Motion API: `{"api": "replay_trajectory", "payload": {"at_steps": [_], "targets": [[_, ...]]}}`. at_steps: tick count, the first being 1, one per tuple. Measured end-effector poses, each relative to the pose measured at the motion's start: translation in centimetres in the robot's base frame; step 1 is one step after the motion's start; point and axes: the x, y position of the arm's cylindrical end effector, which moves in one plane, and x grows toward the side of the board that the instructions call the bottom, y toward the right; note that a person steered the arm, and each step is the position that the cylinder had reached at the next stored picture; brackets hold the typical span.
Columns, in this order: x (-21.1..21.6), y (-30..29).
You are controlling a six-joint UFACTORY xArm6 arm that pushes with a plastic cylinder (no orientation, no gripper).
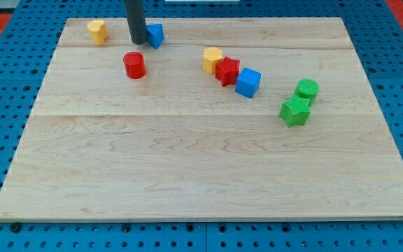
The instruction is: Move the blue triangle to the top center of the board
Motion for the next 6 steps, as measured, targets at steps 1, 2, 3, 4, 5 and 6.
{"api": "replay_trajectory", "payload": {"at_steps": [1,2,3,4,5,6], "targets": [[-0.7,3.2],[-1.4,3.5],[-2.3,1.2],[-3.1,4.6],[-3.1,9.9],[-3.1,11.4]]}}
